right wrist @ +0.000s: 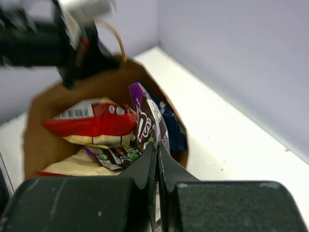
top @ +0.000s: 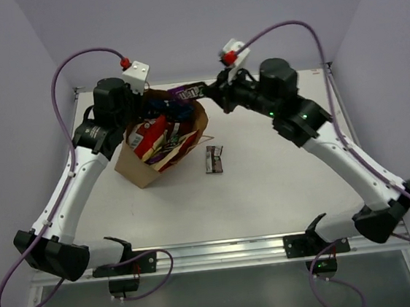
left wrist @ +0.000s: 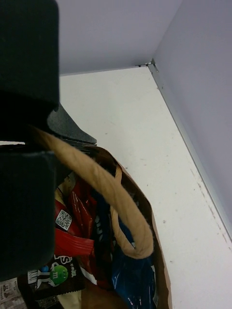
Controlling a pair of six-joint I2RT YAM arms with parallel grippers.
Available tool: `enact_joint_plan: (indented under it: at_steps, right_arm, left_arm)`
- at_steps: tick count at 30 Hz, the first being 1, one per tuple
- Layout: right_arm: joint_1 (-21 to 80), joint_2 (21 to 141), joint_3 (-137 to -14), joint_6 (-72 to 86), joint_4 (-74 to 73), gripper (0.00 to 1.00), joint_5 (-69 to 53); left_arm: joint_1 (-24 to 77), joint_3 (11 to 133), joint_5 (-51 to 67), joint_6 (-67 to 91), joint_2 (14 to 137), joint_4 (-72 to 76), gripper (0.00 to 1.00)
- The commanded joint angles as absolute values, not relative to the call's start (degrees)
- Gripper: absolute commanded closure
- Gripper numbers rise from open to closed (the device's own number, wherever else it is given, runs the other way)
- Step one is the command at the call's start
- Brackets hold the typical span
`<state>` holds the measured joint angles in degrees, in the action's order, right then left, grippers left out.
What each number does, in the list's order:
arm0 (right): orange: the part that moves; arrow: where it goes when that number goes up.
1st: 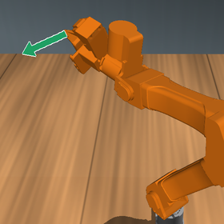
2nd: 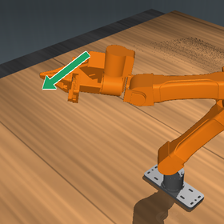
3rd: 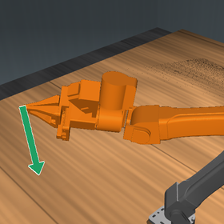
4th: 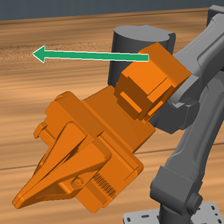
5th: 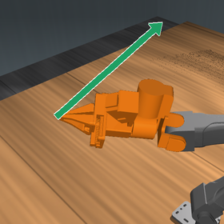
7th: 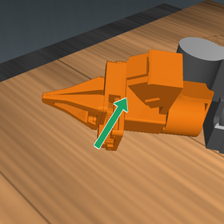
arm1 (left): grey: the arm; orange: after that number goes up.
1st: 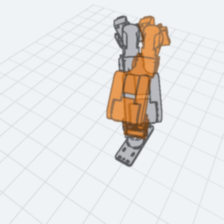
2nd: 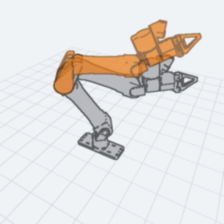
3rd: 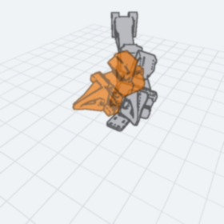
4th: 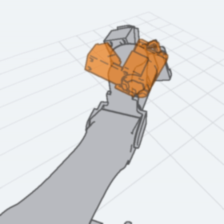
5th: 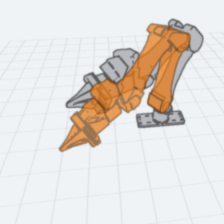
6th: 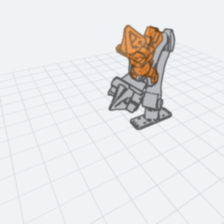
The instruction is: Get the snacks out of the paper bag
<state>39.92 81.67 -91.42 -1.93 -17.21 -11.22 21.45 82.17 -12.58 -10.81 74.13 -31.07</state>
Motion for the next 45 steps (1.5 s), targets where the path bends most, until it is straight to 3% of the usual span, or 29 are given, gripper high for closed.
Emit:
enact_joint_plan:
  at_steps: [1,4,9,13,21,28,32,36,40,45]
  right_arm:
    - [35.61,72.18,-88.09,4.91,-18.63,1.0,-7.2]
    - [29.11,64.79,-81.86,12.37,-18.63,1.0,-6.51]
    - [21.28,54.25,-71.03,23.28,-18.63,1.0,5.79]
    - [13.82,54.57,-63.73,29.17,-17.67,1.0,8.09]
    - [-2.72,73.36,-61.96,39.64,-3.02,1.0,-6.05]
    - [-7.03,94.99,-74.34,41.75,2.64,1.0,-11.78]
    - [-7.73,104.84,-84.7,38.52,-8.14,0.45,-9.42]
    - [-5.81,99.88,-85.88,31.66,-12.39,0.27,-9.85]
    - [-1.24,89.51,-82.88,23.13,-13.71,0.24,-15.45]
    - [15.09,80.96,-83.67,8.1,-16.87,0.24,-21.8]
  left_arm:
    - [19.87,84.64,-16.08,-15.82,75.58,-17.15,1.0]
    - [19.34,85.16,-16.52,-18.01,77.25,-14.33,1.0]
    - [18.2,86.39,-16.44,-20.3,78.92,-10.2,1.0]
    - [18.19,85.96,-14.16,-20.04,79.01,-10.02,1.0]
    - [18.19,79.02,-9.06,-16.97,74.98,-12.21,1.0]
    - [18.11,75.15,-5.45,-15.12,72.16,-14.41,1.0]
    - [18.19,75.14,-5.36,-15.21,71.98,-15.99,1.0]
    - [18.19,76.72,-4.22,-14.68,71.98,-18.01,1.0]
    - [18.19,78.31,-1.07,-13.8,71.89,-20.82,1.0]
    - [18.72,77.87,2.9,-13.54,71.63,-23.2,1.0]
